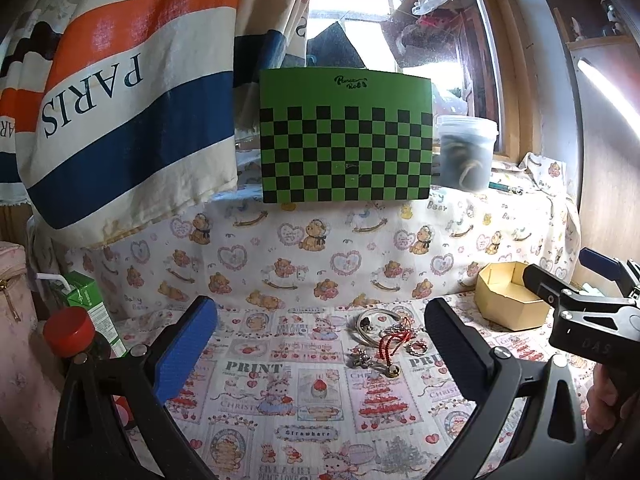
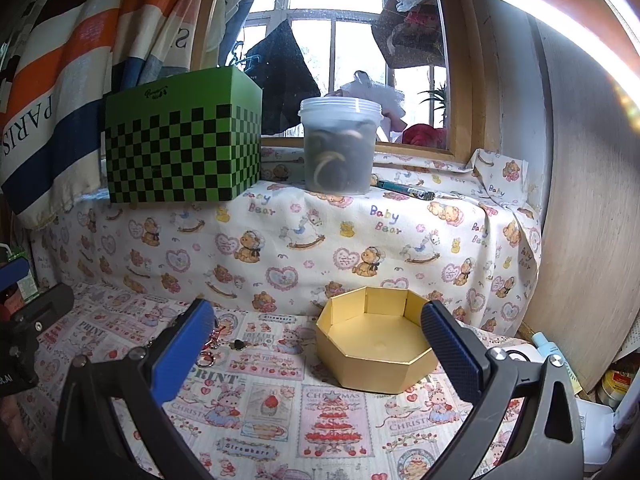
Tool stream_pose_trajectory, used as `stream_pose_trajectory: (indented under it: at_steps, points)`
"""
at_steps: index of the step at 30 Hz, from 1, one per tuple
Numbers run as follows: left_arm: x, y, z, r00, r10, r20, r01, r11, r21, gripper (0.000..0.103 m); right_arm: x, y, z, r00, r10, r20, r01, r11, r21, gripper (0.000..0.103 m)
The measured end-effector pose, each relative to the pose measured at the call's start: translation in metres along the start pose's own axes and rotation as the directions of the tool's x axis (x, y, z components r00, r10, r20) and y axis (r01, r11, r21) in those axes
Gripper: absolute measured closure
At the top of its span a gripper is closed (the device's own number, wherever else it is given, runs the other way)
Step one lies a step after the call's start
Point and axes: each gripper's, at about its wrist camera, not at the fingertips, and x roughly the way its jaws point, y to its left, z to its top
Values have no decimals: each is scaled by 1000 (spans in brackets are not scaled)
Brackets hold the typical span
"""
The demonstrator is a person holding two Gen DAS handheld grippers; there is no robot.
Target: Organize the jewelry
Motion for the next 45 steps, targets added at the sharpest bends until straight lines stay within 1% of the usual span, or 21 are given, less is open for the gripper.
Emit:
stream_pose_trajectory:
  at_steps: [6, 10, 16, 22, 38, 41, 45]
  points:
    - [0, 3, 0, 1000, 1, 0, -1, 1000, -15, 0, 0, 1, 0, 1000, 1, 0, -1, 1000, -8, 0]
    - [-2, 1, 0, 1000, 4, 7, -4, 1000, 1, 0, 0, 1, 0, 1000, 0, 1, 0, 1000, -5, 0]
    - [-2, -1, 0, 1000, -12, 6, 12, 1000, 4, 0, 0, 1, 1, 1000, -2, 0, 2, 1000, -3, 0]
    - [-4, -1, 0, 999, -43, 15, 43, 999, -2, 0, 0, 1, 1, 1000, -5, 2, 5, 1000, -8, 0]
    - [2, -1, -1, 1000, -15, -12, 15, 1000, 2, 0, -2, 2, 1, 1000, -12, 9, 12, 1000, -17, 0]
    - [-1, -3, -1, 1000, -6, -4, 6, 1000, 14, 0, -1, 1, 1, 1000, -12, 5, 12, 1000, -9, 0]
    - [0, -6, -1, 1000, -13, -11, 14, 1000, 26, 0, 1, -4, 0, 1000, -11, -6, 11, 1000, 17, 0]
